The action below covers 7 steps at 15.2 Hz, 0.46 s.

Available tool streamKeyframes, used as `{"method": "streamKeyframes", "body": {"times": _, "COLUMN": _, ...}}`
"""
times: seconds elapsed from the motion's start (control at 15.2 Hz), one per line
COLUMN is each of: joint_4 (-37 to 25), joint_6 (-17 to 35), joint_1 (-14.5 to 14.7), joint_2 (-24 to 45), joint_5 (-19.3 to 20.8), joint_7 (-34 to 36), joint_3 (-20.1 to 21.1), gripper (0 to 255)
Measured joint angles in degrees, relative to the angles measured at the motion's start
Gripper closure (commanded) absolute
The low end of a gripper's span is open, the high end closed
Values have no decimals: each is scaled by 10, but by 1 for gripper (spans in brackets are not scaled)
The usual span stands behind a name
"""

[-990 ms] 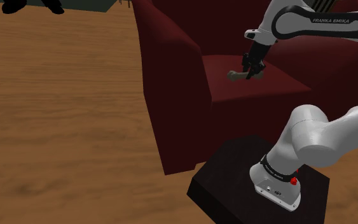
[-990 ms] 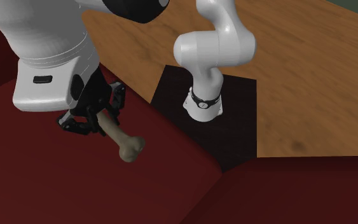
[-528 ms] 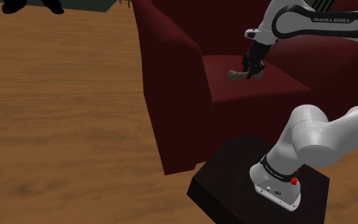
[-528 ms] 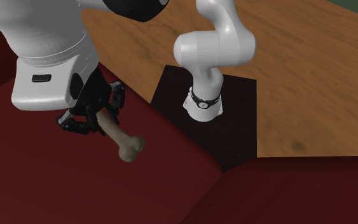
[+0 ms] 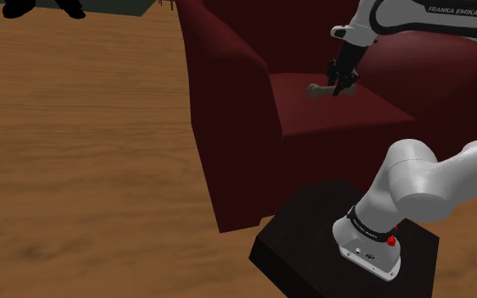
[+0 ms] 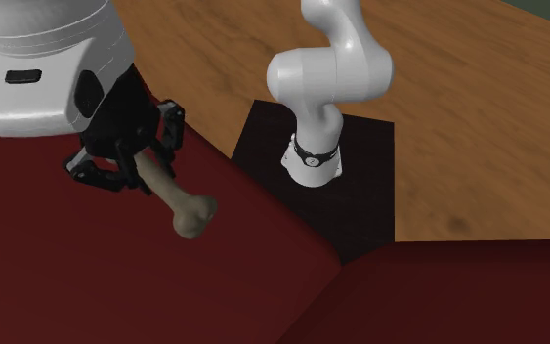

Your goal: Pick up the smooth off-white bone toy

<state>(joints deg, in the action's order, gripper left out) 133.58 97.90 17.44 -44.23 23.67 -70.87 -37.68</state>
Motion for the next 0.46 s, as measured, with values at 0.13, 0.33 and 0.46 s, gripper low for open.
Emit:
{"method": "streamKeyframes", "body": {"times": 0.13, "joint_4": -16, "joint_6": -13, "joint_1": 2, "joint_2": 3, "joint_5": -5, "joint_7": -1, "joint_3": 5, "gripper": 255}}
{"method": "streamKeyframes", "body": {"times": 0.33, "joint_4": -40, "joint_6": -34, "joint_1": 5, "joint_2": 7, "joint_5": -11, "joint_7": -4, "joint_3": 10, "gripper": 255}}
{"method": "streamKeyframes", "body": {"times": 0.46, "joint_4": -53, "joint_6": -46, "joint_1": 6, "joint_2": 8, "joint_5": -14, "joint_7": -5, "joint_3": 14, "gripper": 255}}
